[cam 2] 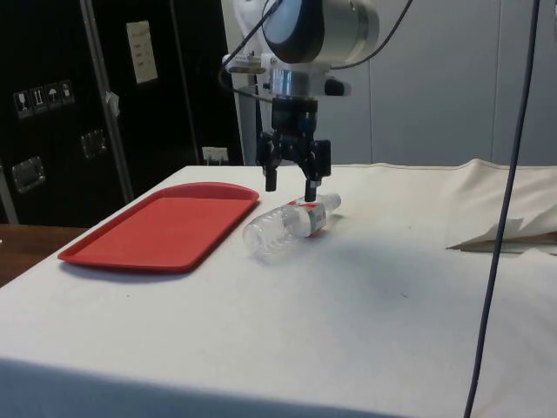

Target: Place the bottle upright on the tray.

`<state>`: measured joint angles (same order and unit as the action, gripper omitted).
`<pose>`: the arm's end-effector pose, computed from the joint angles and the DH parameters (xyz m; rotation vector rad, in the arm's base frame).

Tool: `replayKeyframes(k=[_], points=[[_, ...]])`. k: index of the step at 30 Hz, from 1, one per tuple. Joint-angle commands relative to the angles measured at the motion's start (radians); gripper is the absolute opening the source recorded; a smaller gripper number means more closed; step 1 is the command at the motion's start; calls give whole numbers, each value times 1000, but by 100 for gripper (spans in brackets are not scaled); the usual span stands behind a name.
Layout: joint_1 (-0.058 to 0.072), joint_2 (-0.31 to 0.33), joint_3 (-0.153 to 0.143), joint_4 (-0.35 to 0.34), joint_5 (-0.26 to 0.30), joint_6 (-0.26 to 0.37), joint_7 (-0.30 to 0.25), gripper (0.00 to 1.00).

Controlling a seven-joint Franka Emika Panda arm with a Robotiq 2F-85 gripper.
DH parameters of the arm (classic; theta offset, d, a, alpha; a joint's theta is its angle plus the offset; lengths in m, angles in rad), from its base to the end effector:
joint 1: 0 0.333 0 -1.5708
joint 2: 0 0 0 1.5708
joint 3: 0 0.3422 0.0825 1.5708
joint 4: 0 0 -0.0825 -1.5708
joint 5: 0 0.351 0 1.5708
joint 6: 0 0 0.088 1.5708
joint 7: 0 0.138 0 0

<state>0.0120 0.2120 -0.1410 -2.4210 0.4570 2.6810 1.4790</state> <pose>0.4836 -0.0714 0.2505 -1.5891 2.5006 0.1068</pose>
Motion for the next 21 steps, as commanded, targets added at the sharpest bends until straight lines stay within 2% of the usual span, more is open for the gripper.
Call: replayKeyframes(k=[1,3,4,11,12,13,14,20,21], points=[[0,5,5,1,19,20,3,100],[0,8,0,0,11,8,0,100],[0,16,8,2,38,29,-1,100],[-5,30,16,6,91,33,-17,100],[2,33,2,4,56,21,-1,100],[-5,31,18,7,100,31,-20,100],[-7,31,21,7,116,28,-26,100],[-10,25,26,8,177,14,-52,100],[2,37,7,5,136,15,-23,100]])
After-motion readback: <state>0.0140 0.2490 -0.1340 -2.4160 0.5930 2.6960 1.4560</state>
